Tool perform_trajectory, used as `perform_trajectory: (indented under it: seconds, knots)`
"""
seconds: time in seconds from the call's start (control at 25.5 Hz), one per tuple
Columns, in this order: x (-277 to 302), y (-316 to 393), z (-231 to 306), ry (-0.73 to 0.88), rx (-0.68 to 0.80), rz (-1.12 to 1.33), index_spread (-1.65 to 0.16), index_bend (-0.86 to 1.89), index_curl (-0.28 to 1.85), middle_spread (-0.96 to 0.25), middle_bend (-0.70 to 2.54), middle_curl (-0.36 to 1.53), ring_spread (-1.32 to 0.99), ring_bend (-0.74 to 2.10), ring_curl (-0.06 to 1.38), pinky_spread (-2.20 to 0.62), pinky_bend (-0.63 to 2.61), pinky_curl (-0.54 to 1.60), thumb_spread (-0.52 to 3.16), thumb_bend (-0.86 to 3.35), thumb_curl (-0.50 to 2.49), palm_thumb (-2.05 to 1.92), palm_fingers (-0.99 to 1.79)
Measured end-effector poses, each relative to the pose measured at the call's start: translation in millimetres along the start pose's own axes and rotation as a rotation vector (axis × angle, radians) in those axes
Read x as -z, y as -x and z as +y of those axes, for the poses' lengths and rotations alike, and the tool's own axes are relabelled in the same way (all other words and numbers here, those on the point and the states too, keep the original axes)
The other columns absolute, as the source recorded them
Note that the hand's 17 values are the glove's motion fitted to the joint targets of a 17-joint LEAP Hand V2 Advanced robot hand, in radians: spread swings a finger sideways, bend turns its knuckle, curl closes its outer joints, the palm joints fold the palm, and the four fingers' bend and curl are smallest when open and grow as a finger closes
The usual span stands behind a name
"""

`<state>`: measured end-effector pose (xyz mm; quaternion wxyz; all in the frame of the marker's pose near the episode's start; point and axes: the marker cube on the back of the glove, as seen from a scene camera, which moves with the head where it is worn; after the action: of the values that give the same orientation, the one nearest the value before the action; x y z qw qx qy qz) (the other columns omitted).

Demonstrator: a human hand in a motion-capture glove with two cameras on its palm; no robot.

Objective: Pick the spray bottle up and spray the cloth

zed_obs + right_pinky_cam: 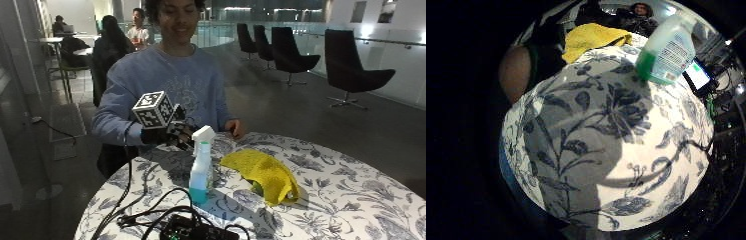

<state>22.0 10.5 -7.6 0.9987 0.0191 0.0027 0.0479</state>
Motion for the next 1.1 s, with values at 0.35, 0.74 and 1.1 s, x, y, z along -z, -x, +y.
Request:
perform_trajectory:
  seconds: [0.35,0.74,1.1]
  knots:
    - [10,-28,0,-0.296,-0.169,-0.664,-0.36,0.12,0.24,-0.04,0.24,0.26,-0.01,0.49,0.28,0.21,0.23,0.25,1.00,0.27,0.29,0.65,0.75]
    - [11,-64,2,-0.478,-0.361,-0.829,-0.36,0.11,0.23,-0.04,0.23,0.31,-0.01,0.49,0.31,0.20,0.25,0.29,1.06,0.17,0.32,0.64,0.74]
    - [6,-115,-37,-0.543,-0.537,-0.662,-0.37,0.15,0.26,-0.01,0.26,0.34,0.02,0.28,0.27,0.21,0.29,0.32,1.05,0.09,0.34,0.64,0.57]
